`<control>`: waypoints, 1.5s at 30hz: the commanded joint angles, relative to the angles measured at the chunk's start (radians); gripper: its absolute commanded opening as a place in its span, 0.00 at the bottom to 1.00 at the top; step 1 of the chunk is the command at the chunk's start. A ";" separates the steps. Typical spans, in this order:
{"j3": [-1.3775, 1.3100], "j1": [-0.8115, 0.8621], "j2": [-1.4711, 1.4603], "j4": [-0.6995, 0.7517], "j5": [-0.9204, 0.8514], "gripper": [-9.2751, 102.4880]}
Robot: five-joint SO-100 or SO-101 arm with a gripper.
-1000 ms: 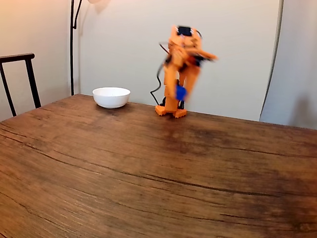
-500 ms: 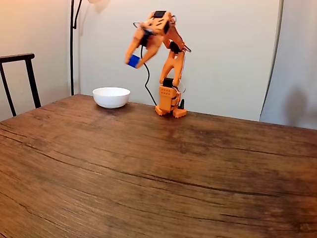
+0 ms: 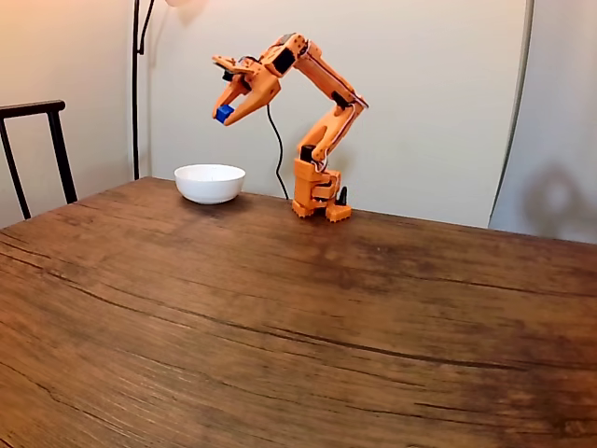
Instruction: Grasp the cube and drop it in the bowl
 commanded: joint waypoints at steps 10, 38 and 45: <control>0.031 0.357 0.075 -0.067 -0.127 0.08; 0.548 0.724 -0.118 -0.706 -0.175 0.09; 0.394 0.670 -0.347 -0.699 -0.169 0.09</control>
